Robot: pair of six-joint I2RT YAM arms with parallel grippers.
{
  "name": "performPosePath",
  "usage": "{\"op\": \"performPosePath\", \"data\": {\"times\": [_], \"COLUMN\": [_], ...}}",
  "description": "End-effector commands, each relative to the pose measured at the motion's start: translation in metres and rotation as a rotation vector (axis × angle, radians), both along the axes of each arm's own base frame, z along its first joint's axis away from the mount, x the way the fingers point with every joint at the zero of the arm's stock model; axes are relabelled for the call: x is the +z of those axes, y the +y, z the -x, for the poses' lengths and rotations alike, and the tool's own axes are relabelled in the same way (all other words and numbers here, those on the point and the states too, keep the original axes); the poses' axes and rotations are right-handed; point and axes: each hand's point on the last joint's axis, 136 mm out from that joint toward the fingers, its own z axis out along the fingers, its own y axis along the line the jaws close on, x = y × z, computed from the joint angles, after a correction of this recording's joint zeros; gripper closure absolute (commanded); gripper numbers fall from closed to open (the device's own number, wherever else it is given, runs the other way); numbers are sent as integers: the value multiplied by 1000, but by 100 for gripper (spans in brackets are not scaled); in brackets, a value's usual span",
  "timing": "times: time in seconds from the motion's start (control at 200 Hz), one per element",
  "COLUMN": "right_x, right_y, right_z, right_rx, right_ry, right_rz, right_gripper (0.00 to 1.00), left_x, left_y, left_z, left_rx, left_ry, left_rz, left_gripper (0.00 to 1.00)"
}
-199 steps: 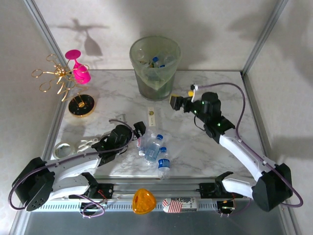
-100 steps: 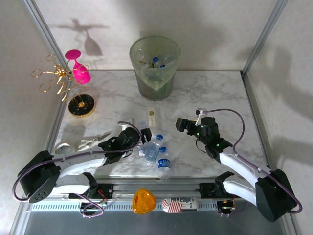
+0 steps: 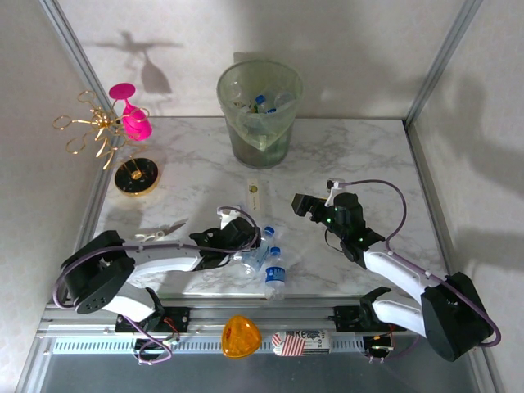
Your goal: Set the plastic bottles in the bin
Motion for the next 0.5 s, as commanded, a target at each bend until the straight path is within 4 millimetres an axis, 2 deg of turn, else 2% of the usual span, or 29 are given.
{"op": "performPosePath", "data": {"times": [0.0,0.235,0.496], "right_x": [20,21,23], "right_y": [3,2,2], "right_z": [-5,-5,-4], "right_rx": [-12,-13,-12], "right_ry": [-45,-48,-51], "right_rz": [-32,-34,-36], "right_gripper": [1,1,1], "left_x": [-8,-18,-21], "left_y": [7,13,23], "left_z": [0,0,0], "left_rx": [18,40,69], "left_ry": [-1,4,0], "left_rz": [-66,-95,-133], "left_gripper": [20,28,29]}}
